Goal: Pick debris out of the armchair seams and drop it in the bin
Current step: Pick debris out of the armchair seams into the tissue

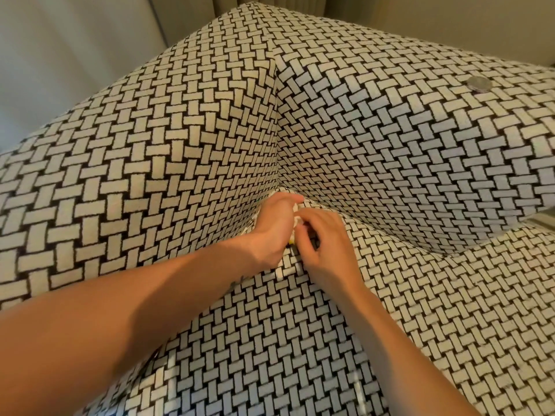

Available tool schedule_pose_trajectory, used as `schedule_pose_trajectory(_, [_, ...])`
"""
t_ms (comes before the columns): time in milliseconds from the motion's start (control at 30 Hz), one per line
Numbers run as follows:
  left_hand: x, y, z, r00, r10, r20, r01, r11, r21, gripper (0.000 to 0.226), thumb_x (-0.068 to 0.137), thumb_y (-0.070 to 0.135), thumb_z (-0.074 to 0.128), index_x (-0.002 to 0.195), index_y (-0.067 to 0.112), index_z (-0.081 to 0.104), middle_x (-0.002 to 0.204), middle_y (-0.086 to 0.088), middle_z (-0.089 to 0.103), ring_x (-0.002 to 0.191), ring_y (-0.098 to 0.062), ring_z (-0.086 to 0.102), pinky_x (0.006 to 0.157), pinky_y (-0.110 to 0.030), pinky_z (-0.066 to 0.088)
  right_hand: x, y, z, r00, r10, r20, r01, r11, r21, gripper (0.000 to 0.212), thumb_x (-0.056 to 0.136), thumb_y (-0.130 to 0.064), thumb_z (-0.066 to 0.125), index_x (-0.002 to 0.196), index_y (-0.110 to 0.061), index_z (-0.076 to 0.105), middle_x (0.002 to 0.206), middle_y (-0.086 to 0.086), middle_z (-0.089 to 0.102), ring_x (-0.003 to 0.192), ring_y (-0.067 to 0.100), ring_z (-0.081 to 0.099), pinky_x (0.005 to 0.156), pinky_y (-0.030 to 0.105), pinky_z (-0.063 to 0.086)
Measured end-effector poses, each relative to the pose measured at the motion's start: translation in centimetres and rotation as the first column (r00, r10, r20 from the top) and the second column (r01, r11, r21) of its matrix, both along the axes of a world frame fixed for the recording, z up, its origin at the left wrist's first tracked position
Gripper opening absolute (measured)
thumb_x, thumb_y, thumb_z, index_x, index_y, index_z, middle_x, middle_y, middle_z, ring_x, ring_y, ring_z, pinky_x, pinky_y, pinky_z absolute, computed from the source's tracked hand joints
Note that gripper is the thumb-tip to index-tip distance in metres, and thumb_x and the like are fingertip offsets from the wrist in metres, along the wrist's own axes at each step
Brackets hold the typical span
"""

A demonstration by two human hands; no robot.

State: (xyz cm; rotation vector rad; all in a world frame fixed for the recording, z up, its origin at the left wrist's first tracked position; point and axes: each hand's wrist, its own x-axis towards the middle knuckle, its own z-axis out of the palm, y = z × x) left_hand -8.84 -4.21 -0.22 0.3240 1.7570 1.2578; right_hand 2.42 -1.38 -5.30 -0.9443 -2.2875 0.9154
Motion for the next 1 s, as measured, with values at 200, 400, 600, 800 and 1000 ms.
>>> schedule_pose_trajectory(200, [2.7,-0.8,1.5,0.986,-0.156,-0.059,0.158,0.987,0.038,0.037,0.099,-0.001,0.045,0.125,0.023,0.057,0.124,-0.012,0.061,0.103,-0.025,0.063,0.081,-0.034,0.056,6.2,-0.6,3.1,0.999,0.023,0.042,-0.021,0.998,-0.057,0.038,0.101,-0.026,0.056,0.139,-0.027,0.055,0.138,-0.017,0.054,0.129,0.0,0.043,0.106,0.013,0.029])
schedule_pose_trajectory(400, [9.3,-1.2,4.7,0.963,-0.221,-0.153,0.238,0.966,0.1,0.025,0.105,0.012,0.04,0.124,0.017,0.056,0.12,-0.008,0.061,0.076,-0.012,0.051,0.056,-0.022,0.039,12.8,-2.5,6.8,0.992,-0.075,0.104,0.083,0.994,-0.077,0.043,0.104,-0.032,0.051,0.146,-0.035,0.046,0.131,-0.021,0.056,0.095,-0.01,0.057,0.083,0.015,0.045])
schedule_pose_trajectory(600, [18.3,-1.9,7.6,0.966,-0.243,0.089,0.219,0.95,0.221,0.024,0.106,0.013,0.04,0.122,0.009,0.057,0.108,-0.012,0.06,0.092,-0.022,0.057,0.084,-0.038,0.055,18.9,-4.7,9.7,0.95,-0.311,-0.024,0.299,0.931,-0.21,0.041,0.099,-0.028,0.058,0.14,-0.029,0.051,0.113,-0.014,0.063,0.092,0.002,0.064,0.08,0.029,0.061])
schedule_pose_trajectory(800, [27.1,-3.8,10.0,0.89,-0.388,0.239,0.311,0.901,0.303,0.023,0.103,0.01,0.04,0.111,0.011,0.062,0.093,-0.007,0.063,0.083,-0.017,0.06,0.073,-0.031,0.051,26.9,-6.3,10.3,0.87,-0.484,-0.095,0.46,0.865,-0.199,0.041,0.099,-0.026,0.06,0.139,-0.027,0.05,0.117,-0.01,0.059,0.093,0.003,0.06,0.082,0.029,0.058])
schedule_pose_trajectory(1000, [34.9,-3.3,8.7,0.837,-0.465,0.289,0.396,0.879,0.267,0.037,0.103,0.003,0.038,0.137,0.01,0.053,0.119,-0.013,0.065,0.105,-0.023,0.063,0.084,-0.033,0.056,34.6,-6.8,9.4,0.786,-0.598,-0.157,0.567,0.799,-0.2,0.036,0.101,-0.017,0.059,0.136,-0.02,0.054,0.119,-0.01,0.053,0.104,0.005,0.056,0.087,0.014,0.044])
